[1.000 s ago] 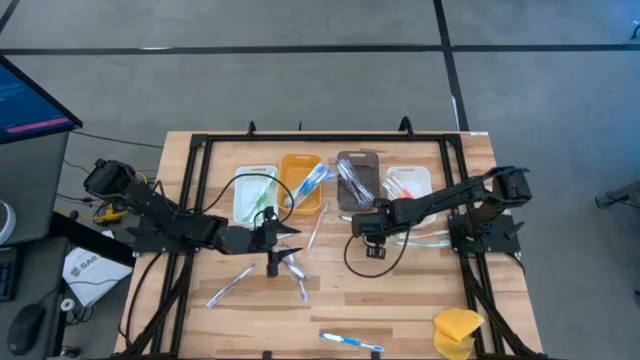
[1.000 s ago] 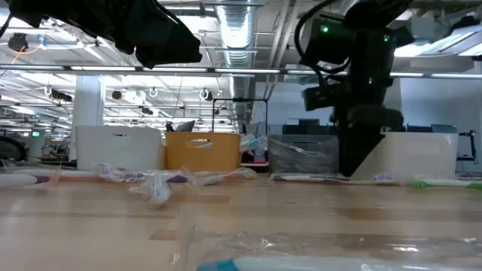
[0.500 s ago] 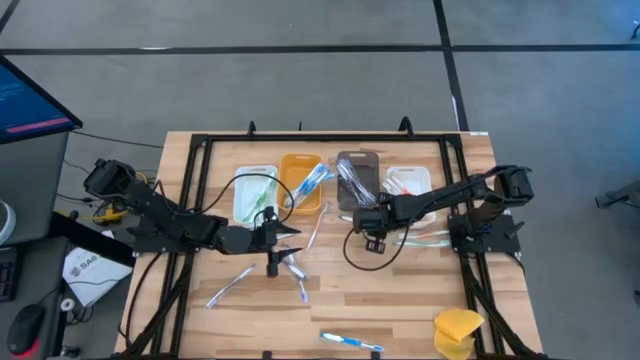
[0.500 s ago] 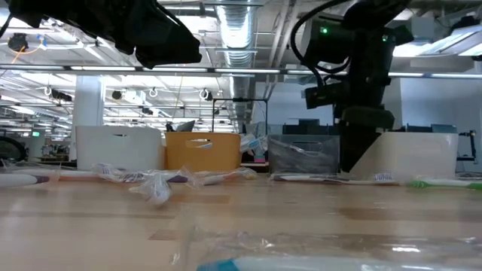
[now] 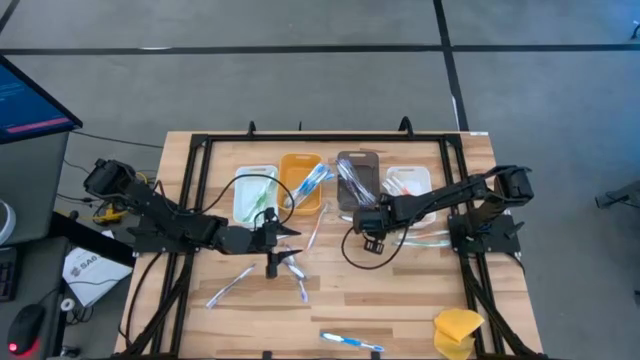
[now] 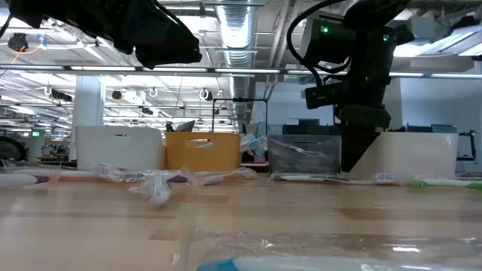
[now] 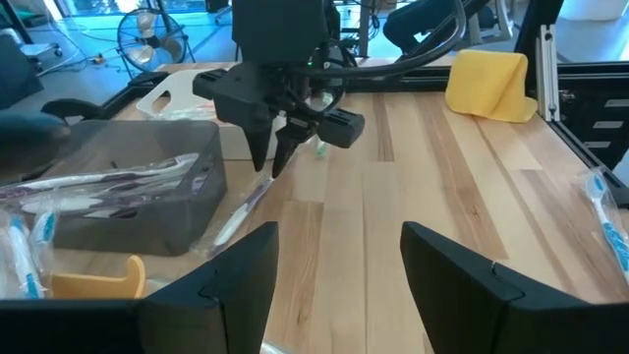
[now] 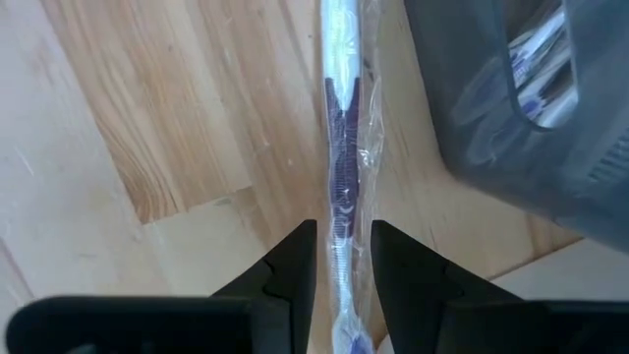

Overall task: Pick & Place Toothbrushes
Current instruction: Put the purple toothbrush into the black transparent bin

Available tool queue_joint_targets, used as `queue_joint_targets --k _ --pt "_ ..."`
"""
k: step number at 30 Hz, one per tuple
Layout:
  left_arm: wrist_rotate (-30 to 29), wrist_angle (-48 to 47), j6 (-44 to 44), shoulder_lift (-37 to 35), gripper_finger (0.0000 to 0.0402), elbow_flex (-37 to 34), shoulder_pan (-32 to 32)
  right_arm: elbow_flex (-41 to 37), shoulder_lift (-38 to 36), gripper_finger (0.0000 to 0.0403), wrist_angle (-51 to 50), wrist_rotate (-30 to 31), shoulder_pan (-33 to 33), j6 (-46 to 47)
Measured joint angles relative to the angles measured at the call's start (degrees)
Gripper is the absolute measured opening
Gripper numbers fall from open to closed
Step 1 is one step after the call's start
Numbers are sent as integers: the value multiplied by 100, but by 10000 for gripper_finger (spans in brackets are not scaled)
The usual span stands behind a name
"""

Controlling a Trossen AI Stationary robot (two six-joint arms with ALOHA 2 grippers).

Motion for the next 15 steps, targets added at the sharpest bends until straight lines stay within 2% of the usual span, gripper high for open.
queue_joint_targets --k 15 --pt "-2 0 -2 0 209 0 -1 0 2 93 2 9 -41 8"
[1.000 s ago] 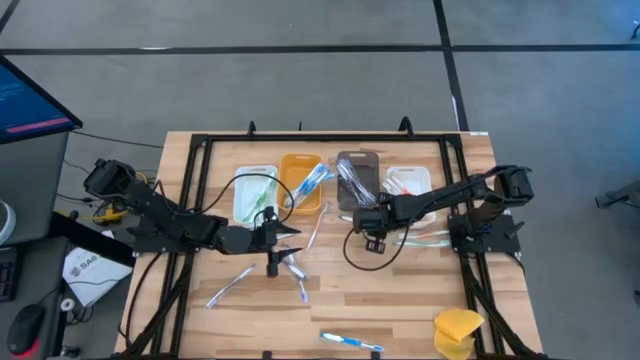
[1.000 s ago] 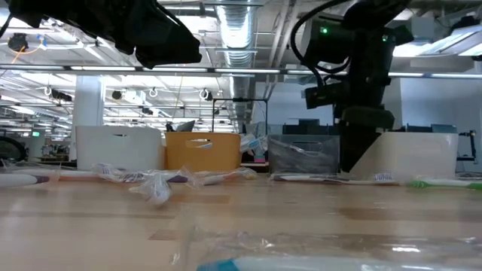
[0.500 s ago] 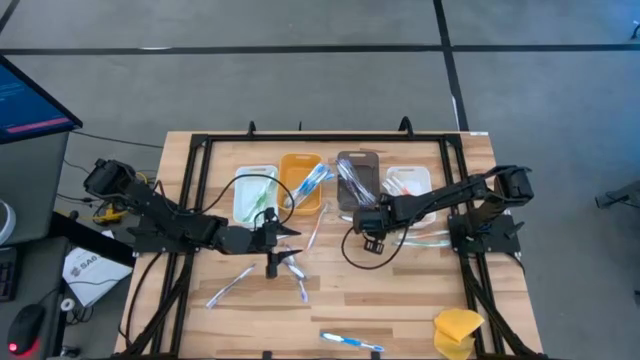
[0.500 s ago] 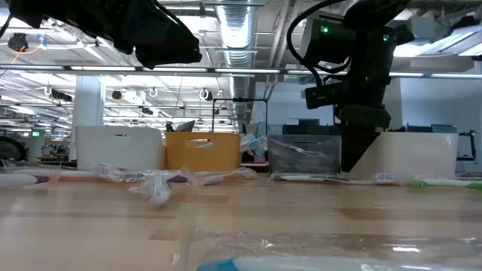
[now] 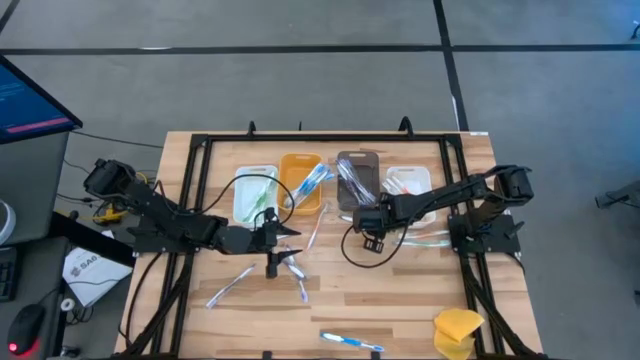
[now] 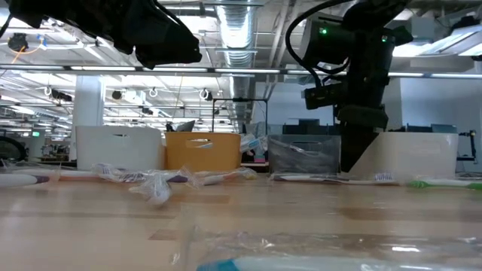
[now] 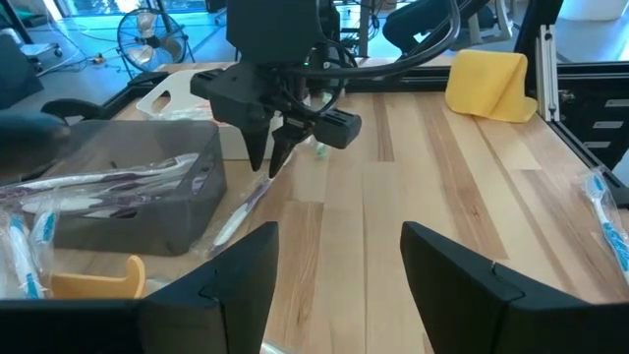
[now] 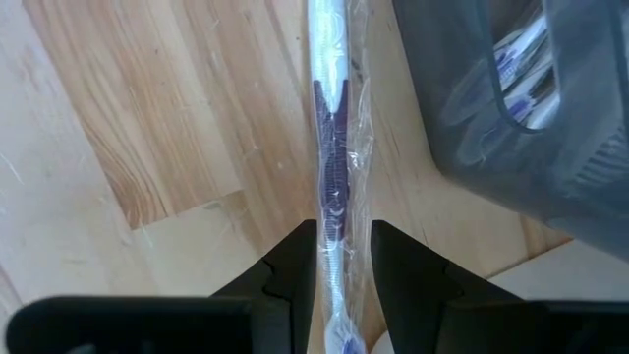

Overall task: Pick & Place Toothbrushes
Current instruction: Put the purple toothbrush into the black transparent bin

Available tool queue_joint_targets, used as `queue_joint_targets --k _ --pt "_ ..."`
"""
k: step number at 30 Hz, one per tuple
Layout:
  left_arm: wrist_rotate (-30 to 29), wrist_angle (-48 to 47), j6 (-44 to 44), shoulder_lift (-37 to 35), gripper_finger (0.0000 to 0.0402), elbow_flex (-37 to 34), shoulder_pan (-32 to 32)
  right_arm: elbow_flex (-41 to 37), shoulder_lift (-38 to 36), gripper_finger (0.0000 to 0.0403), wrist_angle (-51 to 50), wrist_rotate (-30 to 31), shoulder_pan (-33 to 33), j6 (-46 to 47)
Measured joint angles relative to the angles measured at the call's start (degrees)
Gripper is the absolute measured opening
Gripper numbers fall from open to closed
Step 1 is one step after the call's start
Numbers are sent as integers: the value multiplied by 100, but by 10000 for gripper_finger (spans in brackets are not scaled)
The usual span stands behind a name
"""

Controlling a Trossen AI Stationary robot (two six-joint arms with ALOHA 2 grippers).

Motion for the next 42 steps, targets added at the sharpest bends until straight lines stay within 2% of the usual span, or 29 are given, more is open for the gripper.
queue_joint_targets --k 12,36,42 --pt "0 0 2 0 209 -2 -2 0 0 93 86 -1 -270 -2" --pt "0 0 2 2 209 -2 -2 -160 6 93 345 -466 -233 -2" --pt "0 0 1 0 209 -2 1 -142 335 93 408 -556 -234 -55"
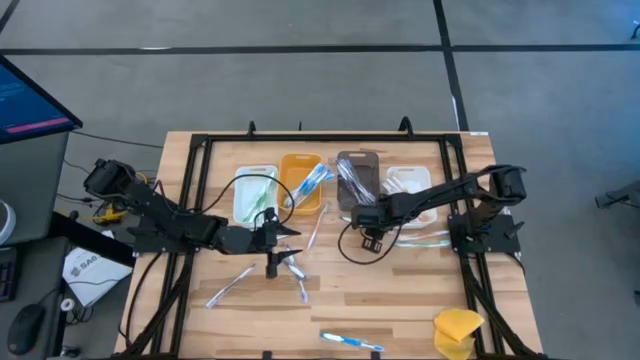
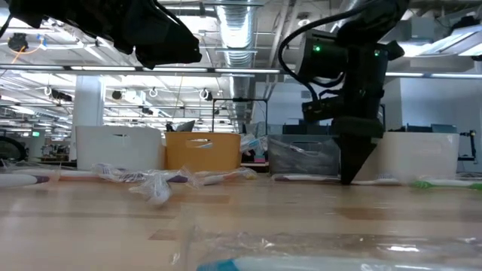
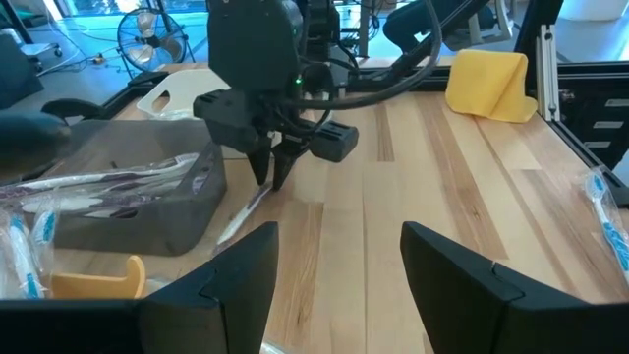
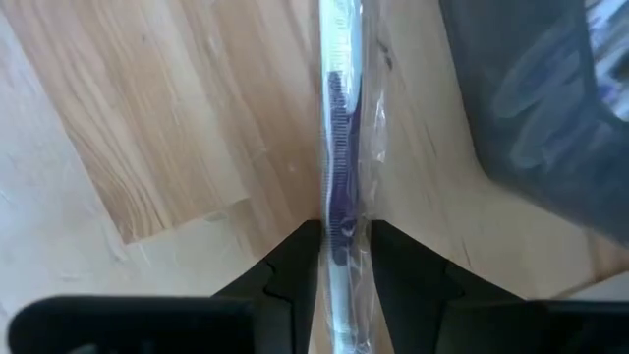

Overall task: Pick & Place Toothbrushes
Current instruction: Put the purple toothbrush into the black transparent bin

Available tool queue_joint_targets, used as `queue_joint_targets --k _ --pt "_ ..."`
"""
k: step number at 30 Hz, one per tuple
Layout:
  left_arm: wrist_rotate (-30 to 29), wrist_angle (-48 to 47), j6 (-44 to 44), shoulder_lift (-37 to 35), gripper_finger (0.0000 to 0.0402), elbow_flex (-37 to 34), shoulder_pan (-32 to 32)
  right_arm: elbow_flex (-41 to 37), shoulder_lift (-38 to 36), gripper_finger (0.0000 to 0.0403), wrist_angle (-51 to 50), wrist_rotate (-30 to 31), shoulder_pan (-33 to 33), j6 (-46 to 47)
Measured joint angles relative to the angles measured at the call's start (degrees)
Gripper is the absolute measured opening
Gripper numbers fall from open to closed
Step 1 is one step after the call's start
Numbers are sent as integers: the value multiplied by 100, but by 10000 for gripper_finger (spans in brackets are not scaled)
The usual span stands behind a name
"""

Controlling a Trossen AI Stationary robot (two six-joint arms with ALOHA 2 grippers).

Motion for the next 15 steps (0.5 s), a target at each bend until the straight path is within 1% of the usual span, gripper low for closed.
queue_joint_targets --k 4,9,12,15 --pt "-1 0 0 0 209 0 -1 33 224 93 -68 -40 1 -8" --pt "-2 2 1 0 209 0 -2 43 227 88 -84 -41 -3 -8" --pt "-2 0 0 1 209 0 -1 124 203 67 -147 -69 2 -8" --pt "-2 0 1 0 209 0 0 194 202 33 -200 -84 2 -32"
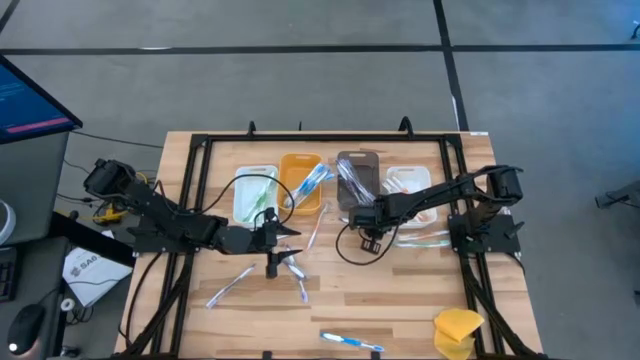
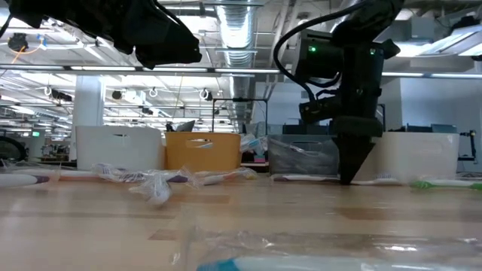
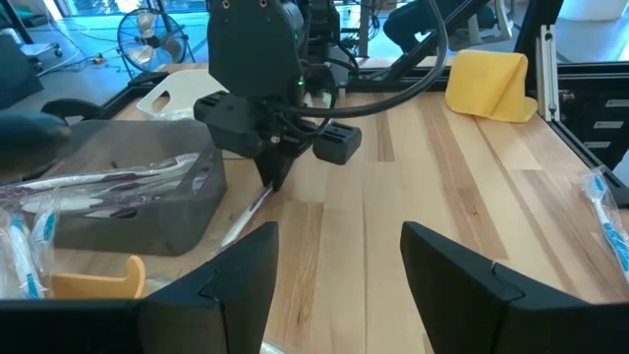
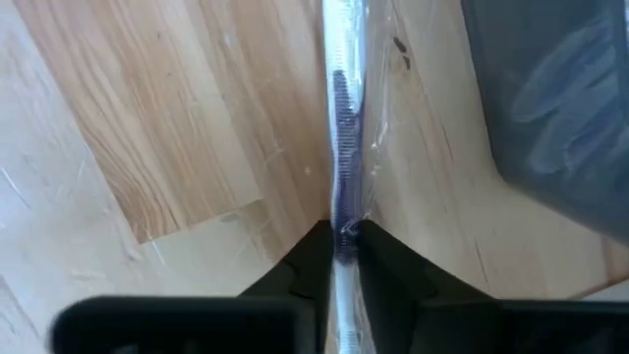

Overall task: Pick & Place Toothbrushes
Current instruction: Put the purple toothbrush into the black transparent bin

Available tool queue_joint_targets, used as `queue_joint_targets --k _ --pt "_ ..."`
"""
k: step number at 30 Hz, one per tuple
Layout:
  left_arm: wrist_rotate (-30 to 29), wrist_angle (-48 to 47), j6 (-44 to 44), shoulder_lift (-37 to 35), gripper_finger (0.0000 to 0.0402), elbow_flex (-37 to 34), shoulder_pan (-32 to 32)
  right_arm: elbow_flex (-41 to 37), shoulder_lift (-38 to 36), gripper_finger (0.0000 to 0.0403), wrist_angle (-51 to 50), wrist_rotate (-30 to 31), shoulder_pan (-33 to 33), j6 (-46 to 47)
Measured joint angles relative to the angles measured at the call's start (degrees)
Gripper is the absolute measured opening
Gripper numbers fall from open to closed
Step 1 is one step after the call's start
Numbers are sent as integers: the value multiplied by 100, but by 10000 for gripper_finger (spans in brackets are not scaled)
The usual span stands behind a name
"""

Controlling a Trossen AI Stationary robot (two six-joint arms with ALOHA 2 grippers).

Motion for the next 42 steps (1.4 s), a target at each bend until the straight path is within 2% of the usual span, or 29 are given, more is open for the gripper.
queue_joint_targets --k 3,7,15,23,42 --pt "0 0 0 0 209 0 0 25 -1 12 -21 -8 0 -103" --pt "0 0 -1 0 209 0 -1 27 -2 21 -22 -22 17 -40" --pt "0 -2 0 0 209 0 0 112 5 6 -145 50 160 -107" --pt "0 0 0 0 209 0 -1 627 35 3 -638 -35 449 -203" --pt "0 -7 0 0 209 0 0 1788 7 1 -1675 376 1049 -275"
